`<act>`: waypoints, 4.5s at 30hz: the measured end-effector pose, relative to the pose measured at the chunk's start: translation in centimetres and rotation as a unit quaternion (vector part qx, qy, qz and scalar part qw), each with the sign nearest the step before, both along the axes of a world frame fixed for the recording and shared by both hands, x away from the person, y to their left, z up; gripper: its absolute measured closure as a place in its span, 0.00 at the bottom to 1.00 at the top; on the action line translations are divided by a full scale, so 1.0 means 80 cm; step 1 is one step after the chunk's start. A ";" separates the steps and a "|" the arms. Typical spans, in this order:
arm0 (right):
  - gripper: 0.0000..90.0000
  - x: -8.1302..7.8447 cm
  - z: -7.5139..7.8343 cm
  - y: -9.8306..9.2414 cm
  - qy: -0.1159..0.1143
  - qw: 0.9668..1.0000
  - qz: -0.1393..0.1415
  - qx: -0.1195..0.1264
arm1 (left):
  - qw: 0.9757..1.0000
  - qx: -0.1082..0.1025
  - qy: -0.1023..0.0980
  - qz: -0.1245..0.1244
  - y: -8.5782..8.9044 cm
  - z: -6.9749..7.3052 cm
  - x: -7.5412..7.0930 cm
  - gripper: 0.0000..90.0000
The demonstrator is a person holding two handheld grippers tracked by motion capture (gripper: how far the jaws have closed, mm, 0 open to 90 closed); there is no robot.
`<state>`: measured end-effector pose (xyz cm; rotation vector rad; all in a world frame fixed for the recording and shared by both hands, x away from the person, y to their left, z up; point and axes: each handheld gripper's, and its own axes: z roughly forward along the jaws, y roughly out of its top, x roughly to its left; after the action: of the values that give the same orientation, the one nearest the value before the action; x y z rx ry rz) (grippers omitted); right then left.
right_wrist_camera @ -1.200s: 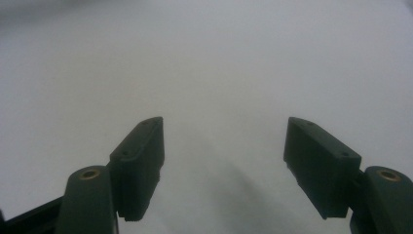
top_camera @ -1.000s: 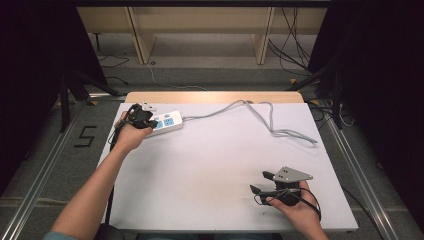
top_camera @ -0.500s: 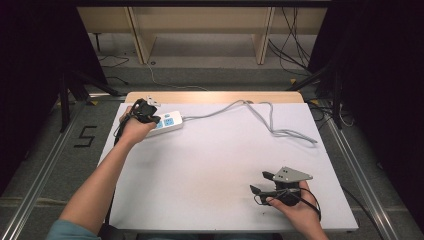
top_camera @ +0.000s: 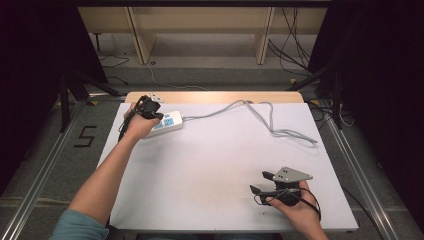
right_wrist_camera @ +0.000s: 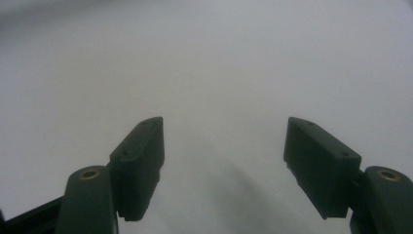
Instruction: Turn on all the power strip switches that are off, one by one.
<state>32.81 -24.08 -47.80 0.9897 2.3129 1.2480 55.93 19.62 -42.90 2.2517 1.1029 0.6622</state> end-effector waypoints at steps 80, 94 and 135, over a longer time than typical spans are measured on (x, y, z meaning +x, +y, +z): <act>0.36 0.000 -0.002 0.001 0.007 1.000 0.007 0.000 | 0.999 -0.025 0.008 0.043 -0.017 -0.038 0.049 1.00; 0.36 0.000 -0.002 0.001 0.007 1.000 0.007 -0.001 | 0.998 -0.022 0.026 0.048 -0.019 -0.036 0.050 1.00; 0.36 0.000 -0.003 0.003 0.010 1.000 0.009 -0.004 | 0.995 -0.066 0.007 0.078 0.033 0.004 0.027 0.66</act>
<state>32.78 -23.83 -48.05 0.9841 2.3459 1.2394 58.06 22.24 -42.60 2.0764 1.3022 0.6160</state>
